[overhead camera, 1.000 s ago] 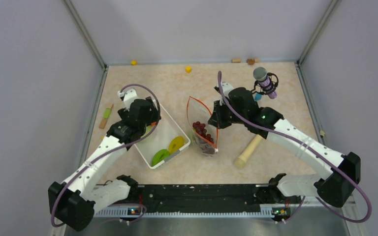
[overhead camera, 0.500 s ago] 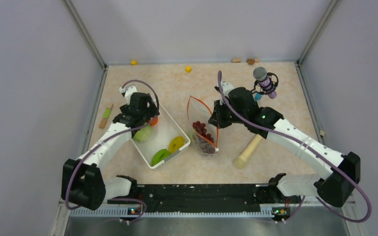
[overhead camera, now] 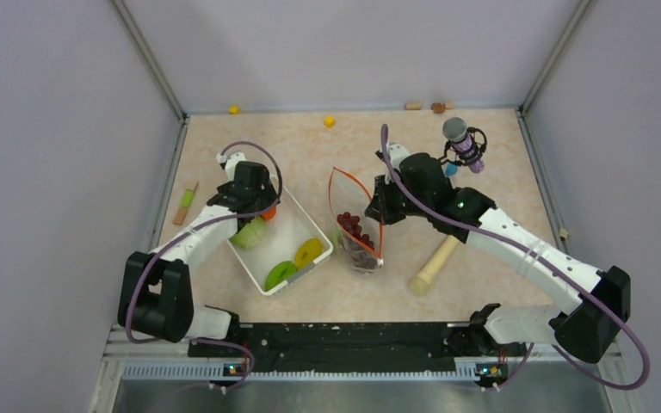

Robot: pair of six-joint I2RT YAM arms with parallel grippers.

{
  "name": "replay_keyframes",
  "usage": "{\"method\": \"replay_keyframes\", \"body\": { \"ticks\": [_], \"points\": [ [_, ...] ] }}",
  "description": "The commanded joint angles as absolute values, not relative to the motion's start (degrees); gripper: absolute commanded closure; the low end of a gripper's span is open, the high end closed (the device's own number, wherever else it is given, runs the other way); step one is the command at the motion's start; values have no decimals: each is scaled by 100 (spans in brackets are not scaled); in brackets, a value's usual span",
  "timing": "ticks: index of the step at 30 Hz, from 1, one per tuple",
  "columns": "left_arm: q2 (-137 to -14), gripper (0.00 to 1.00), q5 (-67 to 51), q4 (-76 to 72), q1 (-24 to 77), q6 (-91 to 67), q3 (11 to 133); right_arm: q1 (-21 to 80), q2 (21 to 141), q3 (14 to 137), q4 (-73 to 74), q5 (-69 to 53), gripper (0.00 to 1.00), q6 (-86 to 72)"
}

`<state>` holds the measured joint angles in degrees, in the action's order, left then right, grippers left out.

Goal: Place the food in the zip-top bag and seal the zipper
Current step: Pick up the fake fruit from the bin.

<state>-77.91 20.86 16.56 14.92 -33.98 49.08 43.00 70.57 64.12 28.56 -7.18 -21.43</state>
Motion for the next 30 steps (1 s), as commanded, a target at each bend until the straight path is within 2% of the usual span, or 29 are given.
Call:
{"method": "replay_keyframes", "body": {
  "ticks": [1,10,23,24,30],
  "points": [
    [-8009,18,2058,1628,1459,-3382,5160,4333,6934,6470,2773,-671,100,-2074],
    [-8575,23,1912,2211,1459,-3365,5696,4337,6919,6480,2771,-707,100,-2074],
    [-9302,26,1798,2423,1457,-3453,6155,4333,6900,6469,2777,-691,100,-2073],
    [-9346,27,1783,2418,1459,-3450,6171,4335,6906,6469,2777,-680,100,-2074],
    [-9388,48,1610,2535,1458,-3454,6229,4333,6880,6472,2774,-647,100,-2062]
  ]
}}
